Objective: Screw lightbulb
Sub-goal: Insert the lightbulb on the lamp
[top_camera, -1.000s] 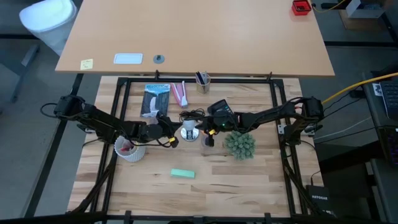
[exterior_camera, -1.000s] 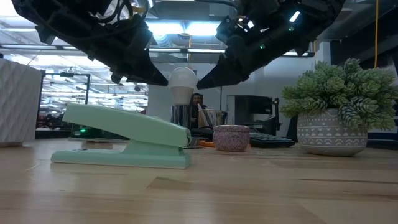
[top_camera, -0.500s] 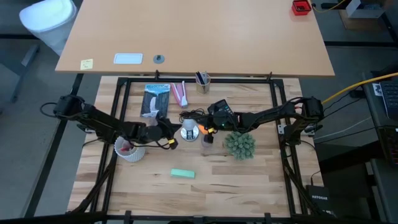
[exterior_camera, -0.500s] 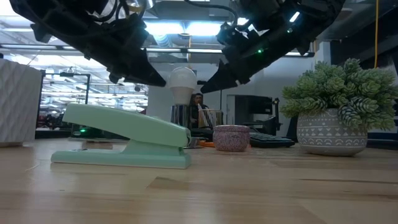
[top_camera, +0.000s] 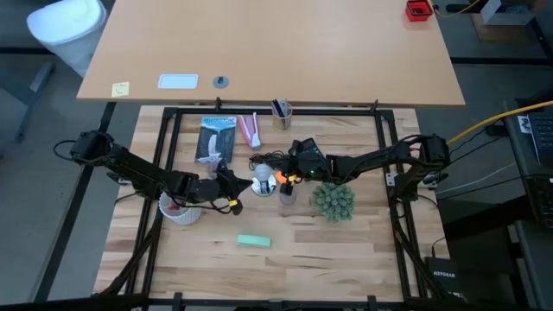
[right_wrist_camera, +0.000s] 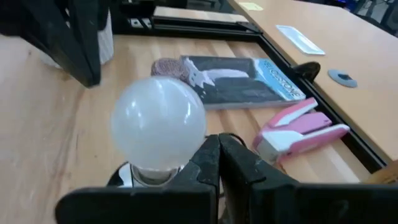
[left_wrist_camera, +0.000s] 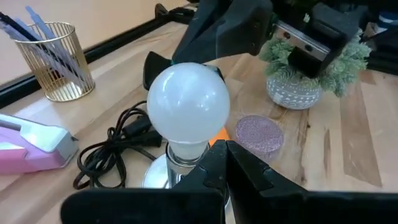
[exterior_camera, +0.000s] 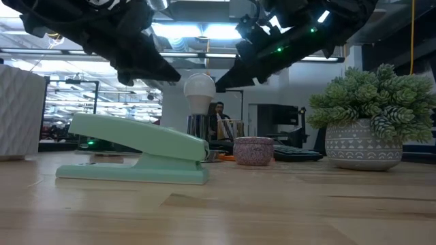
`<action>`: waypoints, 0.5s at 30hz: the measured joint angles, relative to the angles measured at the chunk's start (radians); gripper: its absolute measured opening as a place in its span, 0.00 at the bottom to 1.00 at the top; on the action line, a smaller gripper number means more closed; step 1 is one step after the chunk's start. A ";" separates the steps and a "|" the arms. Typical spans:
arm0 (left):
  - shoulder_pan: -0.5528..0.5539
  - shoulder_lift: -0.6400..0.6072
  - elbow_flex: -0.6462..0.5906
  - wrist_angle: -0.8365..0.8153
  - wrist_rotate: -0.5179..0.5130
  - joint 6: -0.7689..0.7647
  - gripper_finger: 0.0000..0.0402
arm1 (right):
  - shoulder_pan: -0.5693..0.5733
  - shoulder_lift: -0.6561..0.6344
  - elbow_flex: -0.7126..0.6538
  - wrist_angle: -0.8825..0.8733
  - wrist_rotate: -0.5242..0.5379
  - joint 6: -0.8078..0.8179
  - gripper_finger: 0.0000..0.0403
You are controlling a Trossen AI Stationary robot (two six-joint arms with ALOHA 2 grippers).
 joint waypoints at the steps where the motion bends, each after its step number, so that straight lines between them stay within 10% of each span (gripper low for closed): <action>1: 0.000 0.001 0.000 0.012 0.000 0.003 0.00 | 0.000 0.000 0.000 0.000 -0.001 0.000 0.03; 15: 0.011 0.080 0.000 0.153 0.038 0.056 0.00 | 0.000 0.000 0.000 -0.005 -0.027 0.000 0.03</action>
